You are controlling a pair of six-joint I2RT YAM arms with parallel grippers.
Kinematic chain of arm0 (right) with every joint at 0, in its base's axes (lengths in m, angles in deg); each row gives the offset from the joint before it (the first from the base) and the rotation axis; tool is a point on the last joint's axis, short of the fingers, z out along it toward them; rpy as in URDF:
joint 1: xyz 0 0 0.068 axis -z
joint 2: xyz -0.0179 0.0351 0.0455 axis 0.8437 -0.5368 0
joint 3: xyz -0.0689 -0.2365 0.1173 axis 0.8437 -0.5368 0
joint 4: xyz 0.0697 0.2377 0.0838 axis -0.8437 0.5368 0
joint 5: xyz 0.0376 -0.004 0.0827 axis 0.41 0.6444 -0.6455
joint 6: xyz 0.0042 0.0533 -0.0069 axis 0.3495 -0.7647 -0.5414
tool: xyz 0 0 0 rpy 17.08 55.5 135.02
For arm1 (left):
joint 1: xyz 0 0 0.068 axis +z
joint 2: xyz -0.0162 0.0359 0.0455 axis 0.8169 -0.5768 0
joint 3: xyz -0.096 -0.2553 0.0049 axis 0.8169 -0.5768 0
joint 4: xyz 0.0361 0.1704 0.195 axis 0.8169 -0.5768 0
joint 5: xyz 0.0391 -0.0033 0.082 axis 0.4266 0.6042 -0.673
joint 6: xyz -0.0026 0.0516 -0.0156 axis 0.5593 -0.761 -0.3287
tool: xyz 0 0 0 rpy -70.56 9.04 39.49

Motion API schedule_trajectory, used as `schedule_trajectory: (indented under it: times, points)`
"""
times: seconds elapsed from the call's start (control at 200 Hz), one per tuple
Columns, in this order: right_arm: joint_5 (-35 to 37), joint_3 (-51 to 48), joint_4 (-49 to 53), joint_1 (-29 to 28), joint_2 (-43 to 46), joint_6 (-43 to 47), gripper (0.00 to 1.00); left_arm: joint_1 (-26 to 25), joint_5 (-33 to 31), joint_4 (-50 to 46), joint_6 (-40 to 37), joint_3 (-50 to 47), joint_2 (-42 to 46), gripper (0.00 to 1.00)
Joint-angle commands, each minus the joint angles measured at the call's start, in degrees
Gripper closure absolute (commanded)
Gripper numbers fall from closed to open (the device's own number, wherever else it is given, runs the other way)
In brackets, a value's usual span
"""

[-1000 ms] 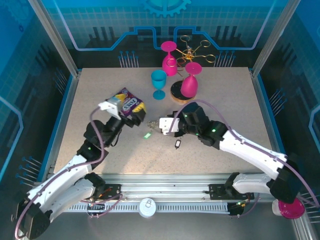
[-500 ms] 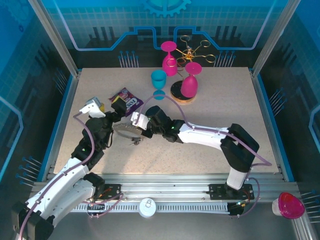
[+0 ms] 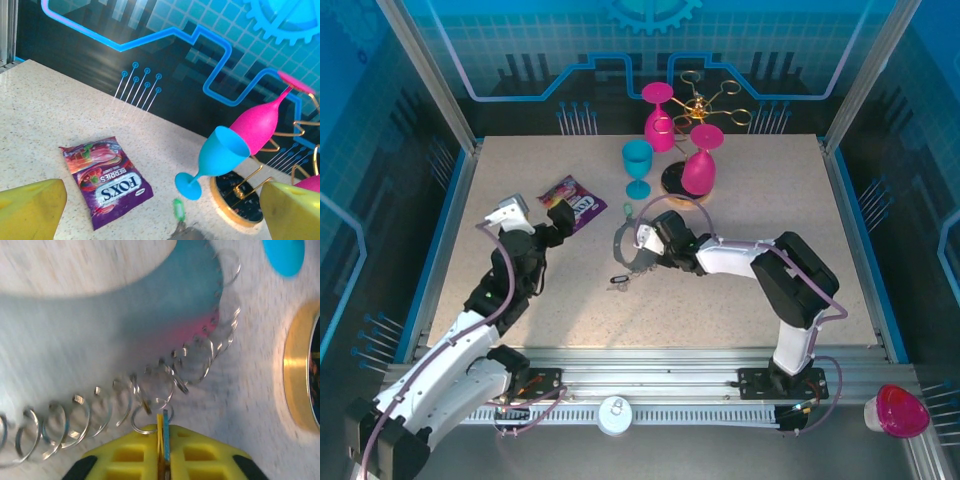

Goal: Put the keys on the keyring

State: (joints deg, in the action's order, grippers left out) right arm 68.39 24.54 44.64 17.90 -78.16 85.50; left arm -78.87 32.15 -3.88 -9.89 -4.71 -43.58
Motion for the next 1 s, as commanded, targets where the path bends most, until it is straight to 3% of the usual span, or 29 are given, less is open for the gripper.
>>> schedule_trajectory:
  times: [0.0,0.16,0.335,0.505,0.625,0.735,0.805,0.911,0.991]
  points:
    - [11.0,-3.4,0.7,1.3,3.4,9.3,0.79,0.6,0.1,-2.2,-6.0,1.7,-0.7,0.01]
    - [18.4,-9.1,-0.2,5.3,9.3,12.0,0.72,0.7,-1.5,-3.4,-16.3,1.7,-1.7,0.01]
    - [17.5,-11.5,-0.4,12.1,17.6,7.1,0.59,1.5,-4.0,-2.9,-24.8,0.0,-4.0,0.01]
    - [2.5,-15.2,-6.6,16.5,25.7,-10.9,0.49,4.2,-2.8,0.7,-24.9,-3.9,-5.9,0.01]
    - [-5.0,-24.8,-23.7,22.5,28.8,-21.9,0.46,7.2,-1.0,8.7,-26.2,-8.9,-7.9,0.01]
    - [-9.0,-33.3,-45.3,28.3,24.7,-27.8,0.44,11.7,2.2,14.1,-25.0,-11.6,-11.4,0.01]
    - [-12.5,-33.4,-47.3,31.2,20.8,-30.1,0.43,14.4,5.4,20.3,-25.1,-14.3,-14.2,0.01]
    - [-20.9,-36.6,-58.2,36.6,15.9,-34.0,0.43,16.8,10.4,31.6,-25.0,-18.2,-18.9,0.01]
    - [-24.6,-38.8,-60.6,37.8,16.8,-34.1,0.42,17.4,14.0,41.5,-25.9,-20.6,-23.8,0.01]
